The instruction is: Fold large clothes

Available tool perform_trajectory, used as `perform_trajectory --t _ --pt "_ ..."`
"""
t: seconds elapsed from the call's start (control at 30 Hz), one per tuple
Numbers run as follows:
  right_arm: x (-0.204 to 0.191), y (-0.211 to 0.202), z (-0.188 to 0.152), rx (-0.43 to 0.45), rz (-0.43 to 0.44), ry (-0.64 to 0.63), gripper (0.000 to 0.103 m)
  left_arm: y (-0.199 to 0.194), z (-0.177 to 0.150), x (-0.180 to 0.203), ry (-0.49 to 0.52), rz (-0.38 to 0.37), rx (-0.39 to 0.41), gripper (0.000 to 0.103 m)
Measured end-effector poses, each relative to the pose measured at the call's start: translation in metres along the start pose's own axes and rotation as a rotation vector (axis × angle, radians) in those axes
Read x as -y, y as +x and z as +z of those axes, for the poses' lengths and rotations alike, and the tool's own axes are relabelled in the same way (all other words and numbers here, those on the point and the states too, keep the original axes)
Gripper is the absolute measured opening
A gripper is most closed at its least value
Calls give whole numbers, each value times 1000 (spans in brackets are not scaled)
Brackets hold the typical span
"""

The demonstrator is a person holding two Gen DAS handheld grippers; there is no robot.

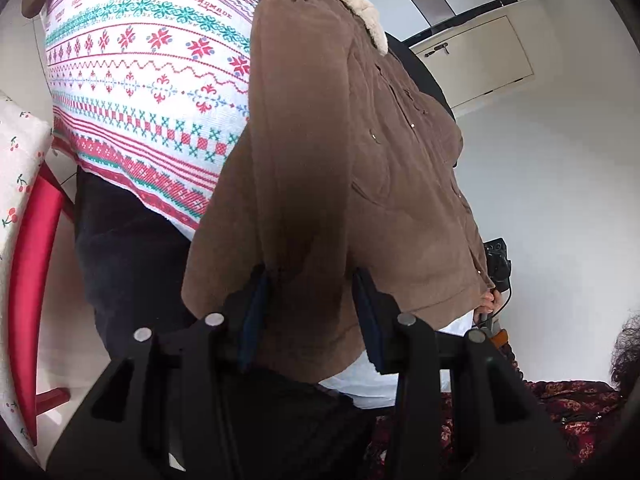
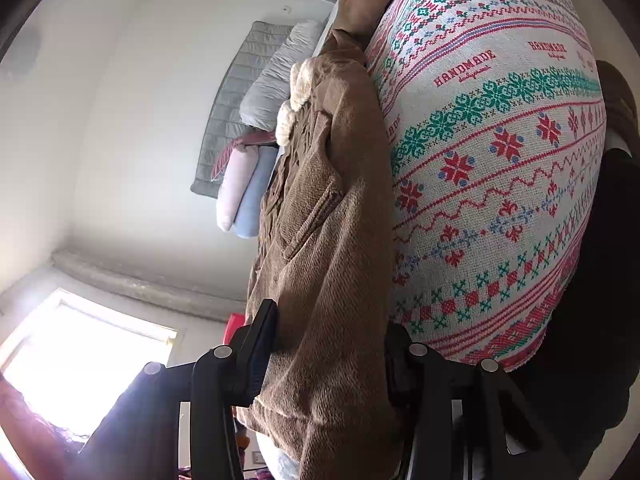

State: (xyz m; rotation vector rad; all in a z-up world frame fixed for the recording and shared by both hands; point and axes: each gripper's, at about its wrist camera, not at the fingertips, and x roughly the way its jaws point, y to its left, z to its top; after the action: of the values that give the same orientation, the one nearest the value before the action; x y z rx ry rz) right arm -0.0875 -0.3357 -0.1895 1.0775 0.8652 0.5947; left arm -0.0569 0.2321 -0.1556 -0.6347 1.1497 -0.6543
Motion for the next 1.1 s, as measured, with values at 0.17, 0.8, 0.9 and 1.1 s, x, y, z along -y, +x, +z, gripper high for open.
perform_trajectory --t 0.17,0.8,0.9,1.1 --pt "-1 -8 -3 20 -81 9 28 3 0 -9 -82 20 9 11" --pt "-73 -38 14 109 -638 -116 44 -76 -6 -8 -162 311 178 56" --pt "-105 -54 32 184 -631 -170 56 -100 22 -8 -181 391 319 66" --pt "-158 -24 66 208 -598 -252 71 -105 87 -19 -262 475 454 80"
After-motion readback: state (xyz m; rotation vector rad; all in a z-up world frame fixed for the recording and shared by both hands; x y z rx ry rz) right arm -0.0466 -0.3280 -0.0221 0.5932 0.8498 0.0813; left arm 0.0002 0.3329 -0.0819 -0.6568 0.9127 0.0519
